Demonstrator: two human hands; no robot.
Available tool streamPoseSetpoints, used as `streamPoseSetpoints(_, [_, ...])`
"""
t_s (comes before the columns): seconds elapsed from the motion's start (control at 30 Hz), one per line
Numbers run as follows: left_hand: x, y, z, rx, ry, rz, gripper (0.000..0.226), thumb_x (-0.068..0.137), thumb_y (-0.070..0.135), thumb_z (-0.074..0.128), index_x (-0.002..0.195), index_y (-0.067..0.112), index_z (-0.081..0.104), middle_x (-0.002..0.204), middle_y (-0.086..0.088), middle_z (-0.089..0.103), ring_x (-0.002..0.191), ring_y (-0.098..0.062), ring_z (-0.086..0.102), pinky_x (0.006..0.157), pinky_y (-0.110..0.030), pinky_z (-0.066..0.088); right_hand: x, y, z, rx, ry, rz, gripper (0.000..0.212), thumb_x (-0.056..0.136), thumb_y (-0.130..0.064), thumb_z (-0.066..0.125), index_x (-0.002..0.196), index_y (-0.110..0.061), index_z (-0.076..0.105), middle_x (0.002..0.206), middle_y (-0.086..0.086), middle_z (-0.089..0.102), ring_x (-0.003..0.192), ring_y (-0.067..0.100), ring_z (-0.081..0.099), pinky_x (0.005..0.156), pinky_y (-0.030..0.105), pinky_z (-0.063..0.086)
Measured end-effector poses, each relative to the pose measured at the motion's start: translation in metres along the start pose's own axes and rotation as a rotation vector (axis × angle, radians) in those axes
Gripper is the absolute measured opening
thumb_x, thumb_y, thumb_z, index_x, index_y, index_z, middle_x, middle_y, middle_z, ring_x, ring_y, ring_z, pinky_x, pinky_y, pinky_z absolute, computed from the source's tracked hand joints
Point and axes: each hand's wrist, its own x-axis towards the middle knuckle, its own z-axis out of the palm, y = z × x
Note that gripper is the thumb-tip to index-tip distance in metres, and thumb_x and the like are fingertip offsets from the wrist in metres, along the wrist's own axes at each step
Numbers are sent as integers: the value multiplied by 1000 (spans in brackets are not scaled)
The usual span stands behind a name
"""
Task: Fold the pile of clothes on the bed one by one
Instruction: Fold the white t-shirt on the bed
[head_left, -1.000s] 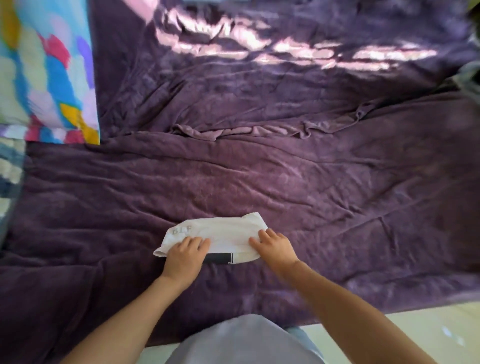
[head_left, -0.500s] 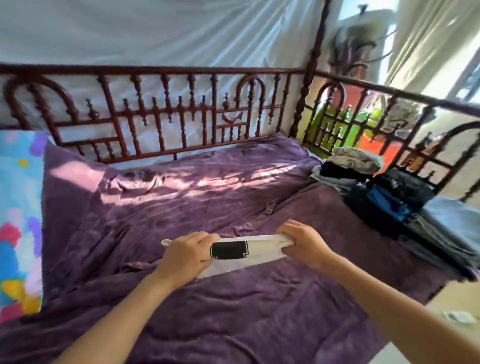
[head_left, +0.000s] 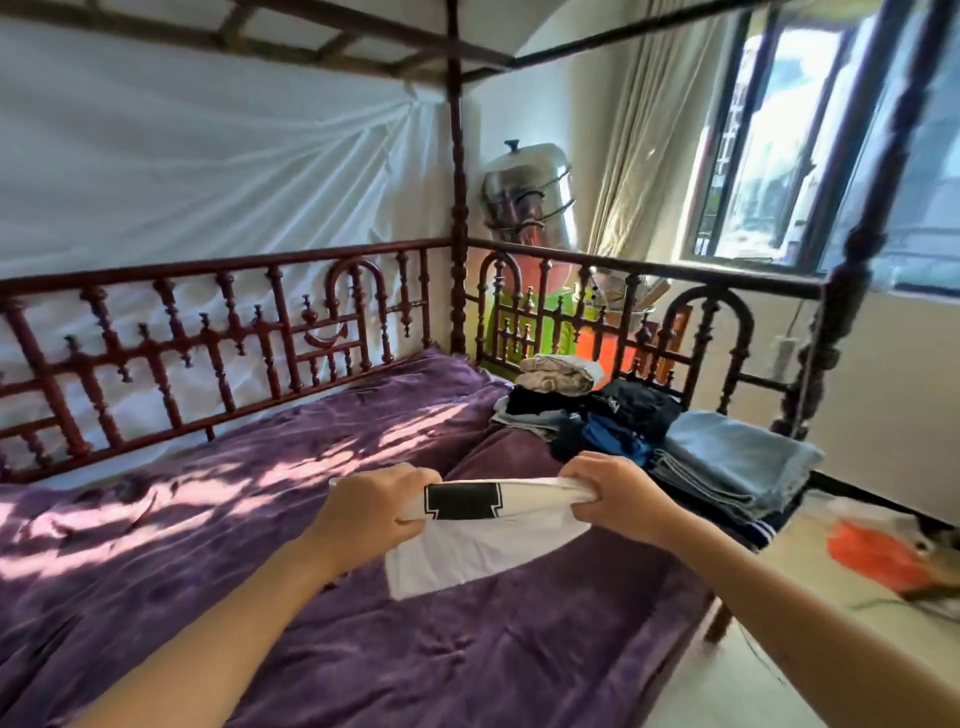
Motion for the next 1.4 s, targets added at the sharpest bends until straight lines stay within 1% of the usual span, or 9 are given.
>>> streamPoseSetpoints(0.17, [81,66,49,-29,35,54,52,55,31,65,104,32,47,77,10,68,59,-7,64,48,-15,44,-41,77,-69,-125,16,46,29,77,-11,64,105,-16,65,91,-13,51,84,5,47,72,22,37])
streamPoseSetpoints(0.43, [182,161,121,-12,33,254,48,53,35,66,97,32,46,69,16,64,56,-1,61,52,-12,39,-108,178,-143,-315,-27,163,23,84,-18,59,107,-17,60,98,-6,56,87,7,46,81,27,42])
streamPoseSetpoints(0.53, [218,168,138,-37,10,331,57,53,29,82,97,30,46,69,13,64,55,-3,62,45,-14,45,-110,202,-160,-352,-12,172,23,85,-19,57,107,-17,59,97,-9,52,87,6,46,77,22,39])
streamPoseSetpoints(0.67, [262,160,150,-18,11,354,69,43,22,91,96,29,47,69,13,63,53,-2,60,45,-13,43,-88,225,-179,-372,30,162,19,85,-20,56,103,-16,59,86,-15,46,84,6,44,78,25,41])
streamPoseSetpoints(0.9, [320,106,183,34,55,316,76,35,21,94,94,27,46,66,10,66,50,-4,61,40,-14,43,1,258,-196,-396,24,99,21,84,-15,56,105,-14,58,92,-9,50,84,10,48,74,23,41])
streamPoseSetpoints(1.07, [339,53,232,-43,-8,233,77,32,15,91,93,31,47,70,14,65,56,-2,62,44,-13,42,68,295,-169,-389,-111,100,21,83,-16,53,104,-15,57,99,-4,55,90,15,54,77,28,47])
streamPoseSetpoints(1.17, [332,23,277,-76,-94,202,63,42,20,82,91,34,46,70,17,61,57,0,60,46,-13,40,94,319,-136,-400,-221,96,23,82,-17,51,104,-13,56,96,-3,53,91,18,54,74,32,42])
streamPoseSetpoints(1.3, [315,-1,324,-86,-149,138,27,60,30,40,86,33,42,62,16,55,51,0,56,43,-12,40,120,347,-93,-329,-316,98,18,81,-14,51,97,-9,56,96,3,58,83,19,52,71,32,40])
streamPoseSetpoints(1.4, [313,-17,347,-93,-215,96,26,59,28,41,84,32,41,60,15,53,49,0,55,42,-12,40,141,363,-72,-279,-362,74,7,81,-14,52,87,-15,49,87,-1,51,78,12,42,58,21,32])
